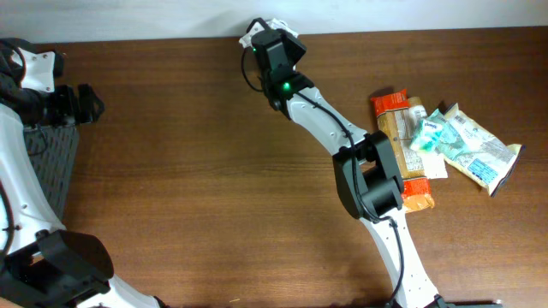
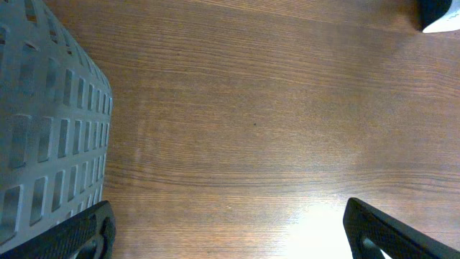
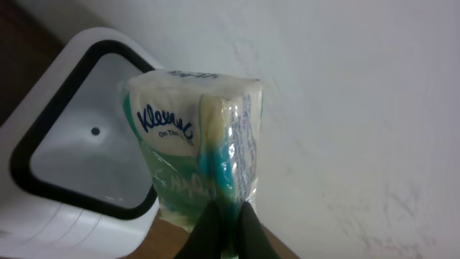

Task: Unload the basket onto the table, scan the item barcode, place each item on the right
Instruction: 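Lift the Kleenex pack and hold it up to the white scanner, then carry the Kleenex pack right and release it beside the other items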

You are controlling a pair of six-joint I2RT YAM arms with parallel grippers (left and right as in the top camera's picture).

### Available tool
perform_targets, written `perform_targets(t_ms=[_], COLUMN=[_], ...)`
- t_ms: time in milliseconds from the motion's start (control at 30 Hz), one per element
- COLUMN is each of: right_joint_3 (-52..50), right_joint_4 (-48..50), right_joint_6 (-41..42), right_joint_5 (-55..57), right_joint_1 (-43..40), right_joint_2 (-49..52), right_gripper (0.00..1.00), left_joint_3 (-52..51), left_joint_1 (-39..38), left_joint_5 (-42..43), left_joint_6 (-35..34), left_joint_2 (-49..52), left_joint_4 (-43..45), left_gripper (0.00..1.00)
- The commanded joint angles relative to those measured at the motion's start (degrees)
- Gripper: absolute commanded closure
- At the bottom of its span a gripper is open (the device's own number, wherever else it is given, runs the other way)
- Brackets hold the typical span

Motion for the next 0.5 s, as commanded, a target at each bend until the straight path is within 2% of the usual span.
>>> perform_targets(t_ms=[0,467], right_joint_3=[0.4,0.4], right_joint_4=[0.4,0.6], right_joint_6=[-0.5,-3.3], right_joint_5=[-4.6,-5.0], right_joint_1=[-1.2,-1.5], right_joint_2=[0.0,0.0], right_gripper=[0.96,0.96], left_joint_3=[0.0,0.0], left_joint_1=[0.2,0.2], left_joint_5=[0.0,0.0], left_joint_6=[-0.6,-0.6], left_joint_2=[0.0,0.0], left_joint_4=[0.0,0.0], left_gripper=[0.01,0.01])
